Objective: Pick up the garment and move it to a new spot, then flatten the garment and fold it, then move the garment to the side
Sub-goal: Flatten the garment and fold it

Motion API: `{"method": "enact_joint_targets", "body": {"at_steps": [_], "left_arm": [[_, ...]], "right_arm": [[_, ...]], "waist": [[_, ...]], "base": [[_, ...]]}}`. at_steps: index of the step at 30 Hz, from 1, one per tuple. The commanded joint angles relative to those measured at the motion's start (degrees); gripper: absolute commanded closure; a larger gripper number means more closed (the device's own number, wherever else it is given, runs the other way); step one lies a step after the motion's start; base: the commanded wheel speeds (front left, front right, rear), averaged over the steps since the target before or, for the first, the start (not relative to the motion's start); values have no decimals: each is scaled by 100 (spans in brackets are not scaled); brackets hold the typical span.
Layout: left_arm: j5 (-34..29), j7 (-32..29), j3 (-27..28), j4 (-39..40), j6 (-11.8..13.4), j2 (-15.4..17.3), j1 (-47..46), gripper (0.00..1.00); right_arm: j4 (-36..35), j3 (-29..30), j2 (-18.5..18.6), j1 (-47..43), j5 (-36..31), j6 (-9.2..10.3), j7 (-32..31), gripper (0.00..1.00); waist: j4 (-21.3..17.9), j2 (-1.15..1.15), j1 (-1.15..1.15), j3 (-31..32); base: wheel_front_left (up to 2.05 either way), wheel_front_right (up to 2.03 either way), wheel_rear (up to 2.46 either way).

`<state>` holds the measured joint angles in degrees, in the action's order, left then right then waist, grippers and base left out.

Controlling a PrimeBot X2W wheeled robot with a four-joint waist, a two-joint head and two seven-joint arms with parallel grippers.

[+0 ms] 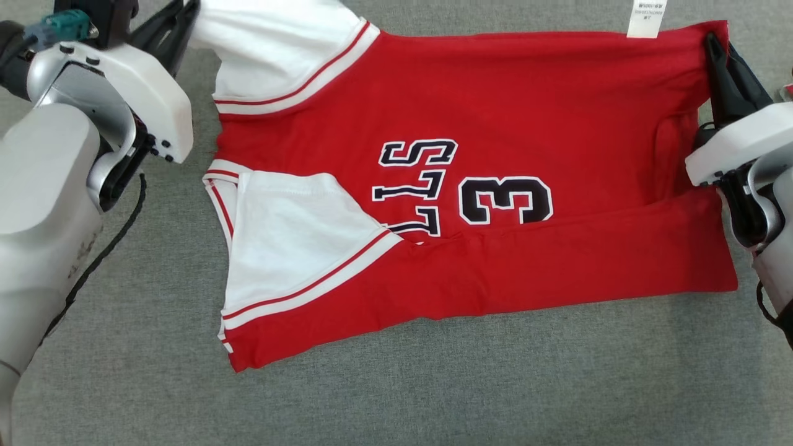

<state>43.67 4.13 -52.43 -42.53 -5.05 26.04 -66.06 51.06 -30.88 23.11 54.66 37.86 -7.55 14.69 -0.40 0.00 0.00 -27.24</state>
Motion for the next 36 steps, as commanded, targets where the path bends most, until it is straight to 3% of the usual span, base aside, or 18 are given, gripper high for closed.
{"method": "enact_joint_targets", "body": {"at_steps": [1,12,19,27,36], "left_arm": [[20,58,-36,88,-34,110,125,100],[161,-198,-275,1357,15,702,1091,100],[396,-608,-390,2397,223,1156,1732,100],[698,-1283,-706,3631,466,1707,2525,100],[805,-1457,-972,3995,538,1791,2996,100]], "right_arm": [[-140,40,106,-206,98,12,54,100],[-1103,343,488,-1474,391,12,56,100],[-1515,-54,848,-2007,704,12,18,100],[-1926,-756,1519,-2514,1016,12,-280,100],[-2002,-1314,1941,-2772,1210,12,-628,100]], "waist": [[52,0,0,141],[202,0,0,791],[277,0,0,1067],[368,0,0,1374],[377,0,0,1527]], "base": [[0,0,0],[0,0,0],[0,0,0],[0,0,0],[0,0,0]]}}
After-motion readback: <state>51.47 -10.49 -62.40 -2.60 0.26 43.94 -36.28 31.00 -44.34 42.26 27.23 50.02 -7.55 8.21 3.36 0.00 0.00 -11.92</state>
